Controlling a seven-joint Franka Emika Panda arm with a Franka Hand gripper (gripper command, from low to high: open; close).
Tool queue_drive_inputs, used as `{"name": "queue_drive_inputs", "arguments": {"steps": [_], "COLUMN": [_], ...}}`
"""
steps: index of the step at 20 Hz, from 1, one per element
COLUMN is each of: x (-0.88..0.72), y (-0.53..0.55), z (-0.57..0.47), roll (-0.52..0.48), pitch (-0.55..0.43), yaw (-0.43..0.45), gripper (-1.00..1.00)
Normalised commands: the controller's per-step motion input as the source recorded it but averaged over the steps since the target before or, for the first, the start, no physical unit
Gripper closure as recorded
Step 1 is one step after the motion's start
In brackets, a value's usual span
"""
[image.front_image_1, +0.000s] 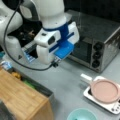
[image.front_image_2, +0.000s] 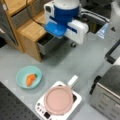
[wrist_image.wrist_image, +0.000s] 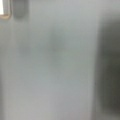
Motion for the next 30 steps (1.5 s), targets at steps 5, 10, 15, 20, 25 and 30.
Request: {"name": "queue_drive_inputs", "arguments": {"steps": [5, 10, 15, 20, 25, 30], "x": [0.62, 0.53, 0.39, 0.44, 0.54, 0.46], "y": [-0.13, -0.13, -0.19, -0.35, -0.3, -0.18], "z": [0.13, 0.09, 0.13, 0.12, 0.05, 0.1], "roll": [0.08, 0.106, 0.164, 0.132, 0.092, 0.107], "pitch": [0.18, 0.206, 0.229, 0.277, 0.247, 0.202], "yaw": [0.003, -0.008, 0.05, 0.057, 0.021, 0.024], "gripper": [-1.0, -1.0, -1.0, -1.0, -1.0, -1.0]}}
